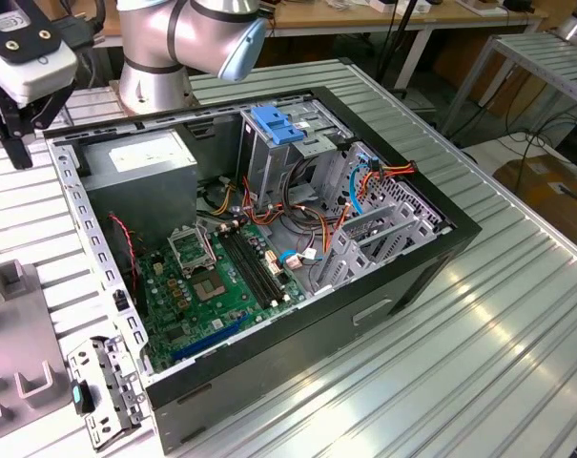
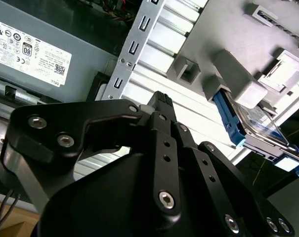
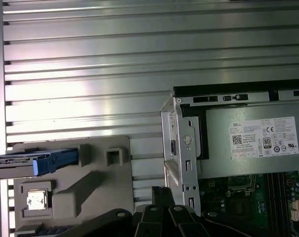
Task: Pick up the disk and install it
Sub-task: 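Reach for the disk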
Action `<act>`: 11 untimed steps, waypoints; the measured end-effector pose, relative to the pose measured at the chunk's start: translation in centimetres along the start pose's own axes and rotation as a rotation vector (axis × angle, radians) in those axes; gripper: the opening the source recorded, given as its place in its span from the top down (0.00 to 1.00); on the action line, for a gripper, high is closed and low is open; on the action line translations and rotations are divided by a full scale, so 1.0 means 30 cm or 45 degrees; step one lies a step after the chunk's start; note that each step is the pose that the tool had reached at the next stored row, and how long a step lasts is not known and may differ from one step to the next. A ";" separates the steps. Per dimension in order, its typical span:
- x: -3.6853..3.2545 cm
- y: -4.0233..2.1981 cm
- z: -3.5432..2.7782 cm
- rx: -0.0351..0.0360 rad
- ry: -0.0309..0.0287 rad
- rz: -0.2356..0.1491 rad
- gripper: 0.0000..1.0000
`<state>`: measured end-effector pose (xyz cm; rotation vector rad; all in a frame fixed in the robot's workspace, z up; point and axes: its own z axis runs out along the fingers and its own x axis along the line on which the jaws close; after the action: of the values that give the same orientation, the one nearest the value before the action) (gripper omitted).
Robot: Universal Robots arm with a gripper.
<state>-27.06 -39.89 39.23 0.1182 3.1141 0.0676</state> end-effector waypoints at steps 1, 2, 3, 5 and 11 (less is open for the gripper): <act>0.007 -0.001 0.000 0.0000 0.0000 0.000 0.89; 0.019 -0.001 0.000 0.0000 0.0000 0.000 0.89; 0.032 -0.002 -0.001 0.0001 0.0001 0.000 0.89; 0.052 -0.004 -0.001 0.0000 0.0001 0.000 0.89; 0.113 -0.005 -0.002 0.0001 0.0002 0.000 0.89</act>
<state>-30.45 -39.80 39.21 0.1180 3.1143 0.0674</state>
